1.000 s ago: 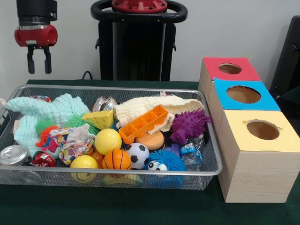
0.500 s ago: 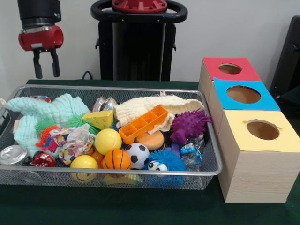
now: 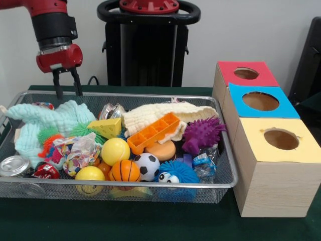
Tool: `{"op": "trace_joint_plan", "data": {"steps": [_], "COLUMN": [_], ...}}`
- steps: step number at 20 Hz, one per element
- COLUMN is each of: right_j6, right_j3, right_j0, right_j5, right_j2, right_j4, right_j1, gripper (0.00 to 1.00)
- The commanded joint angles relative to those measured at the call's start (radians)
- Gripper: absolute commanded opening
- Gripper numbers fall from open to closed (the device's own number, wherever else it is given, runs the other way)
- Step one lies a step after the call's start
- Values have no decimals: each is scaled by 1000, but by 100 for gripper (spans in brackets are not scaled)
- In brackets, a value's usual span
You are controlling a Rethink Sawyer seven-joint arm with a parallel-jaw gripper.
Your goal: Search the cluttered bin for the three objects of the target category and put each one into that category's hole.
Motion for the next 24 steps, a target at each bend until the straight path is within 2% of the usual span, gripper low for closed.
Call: {"op": "trace_joint_plan", "data": {"steps": [1, 17, 22, 24], "right_j6": [-165, -130, -112, -55], "right_j3": [-150, -179, -168, -169], "right_j0": [-19, -51, -46, 9], "right_j5": [41, -2, -13, -63], "right_j2": [-38, -69, -77, -122], "right_j4": [-113, -217, -223, -263], "right_j1": [129, 183, 135, 74], "gripper": [100, 100, 100, 100]}}
